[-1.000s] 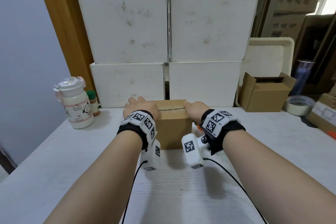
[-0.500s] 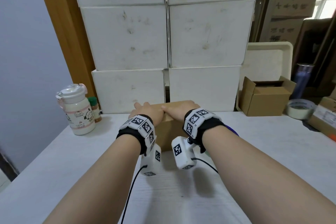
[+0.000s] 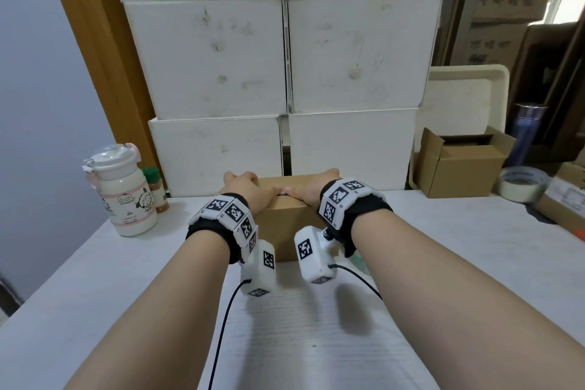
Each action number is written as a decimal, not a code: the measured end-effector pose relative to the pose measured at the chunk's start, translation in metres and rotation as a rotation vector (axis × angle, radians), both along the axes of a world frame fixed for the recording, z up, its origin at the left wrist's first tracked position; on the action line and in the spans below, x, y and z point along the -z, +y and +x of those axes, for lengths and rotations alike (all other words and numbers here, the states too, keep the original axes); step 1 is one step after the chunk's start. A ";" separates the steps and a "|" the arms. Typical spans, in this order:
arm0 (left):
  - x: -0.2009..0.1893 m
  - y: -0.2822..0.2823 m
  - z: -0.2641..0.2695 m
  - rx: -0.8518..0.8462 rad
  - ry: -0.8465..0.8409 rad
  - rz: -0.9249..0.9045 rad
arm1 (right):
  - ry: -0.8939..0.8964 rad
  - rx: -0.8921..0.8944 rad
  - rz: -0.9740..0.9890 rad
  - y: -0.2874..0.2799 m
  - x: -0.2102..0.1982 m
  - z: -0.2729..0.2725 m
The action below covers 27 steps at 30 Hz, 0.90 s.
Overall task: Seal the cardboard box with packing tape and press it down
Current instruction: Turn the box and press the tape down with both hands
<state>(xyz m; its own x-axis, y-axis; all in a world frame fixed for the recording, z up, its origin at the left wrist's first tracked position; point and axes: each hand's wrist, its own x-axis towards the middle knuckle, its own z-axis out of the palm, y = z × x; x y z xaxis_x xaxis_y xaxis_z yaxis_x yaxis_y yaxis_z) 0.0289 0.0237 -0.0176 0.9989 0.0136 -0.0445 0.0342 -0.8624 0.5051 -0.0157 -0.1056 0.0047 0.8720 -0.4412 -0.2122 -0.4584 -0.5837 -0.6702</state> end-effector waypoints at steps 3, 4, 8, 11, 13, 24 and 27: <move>0.002 0.000 0.003 -0.023 -0.011 -0.044 | -0.013 -0.009 -0.015 -0.003 0.001 0.001; 0.002 0.001 0.004 -0.033 -0.018 -0.062 | -0.023 -0.001 -0.006 -0.004 0.002 0.001; 0.005 0.001 0.007 -0.057 -0.038 -0.114 | -0.103 -0.037 0.100 -0.009 0.011 0.006; 0.006 0.002 0.010 -0.065 -0.049 -0.151 | -0.118 -0.050 0.084 -0.013 0.013 0.007; 0.007 0.004 0.012 -0.062 -0.064 -0.174 | -0.121 -0.058 0.046 -0.014 0.013 0.007; 0.005 0.005 0.008 -0.141 -0.073 -0.296 | 0.012 -0.152 -0.344 -0.023 0.011 0.010; 0.003 0.003 0.002 -0.141 -0.031 -0.225 | 0.008 -0.163 -0.354 -0.022 0.010 0.005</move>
<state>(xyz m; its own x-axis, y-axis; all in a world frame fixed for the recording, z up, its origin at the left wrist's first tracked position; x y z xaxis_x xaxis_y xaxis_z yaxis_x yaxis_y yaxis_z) 0.0305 0.0263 -0.0210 0.9888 0.1462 -0.0315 0.1277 -0.7159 0.6864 -0.0104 -0.1278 -0.0054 0.9356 -0.3440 -0.0791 -0.3450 -0.8438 -0.4110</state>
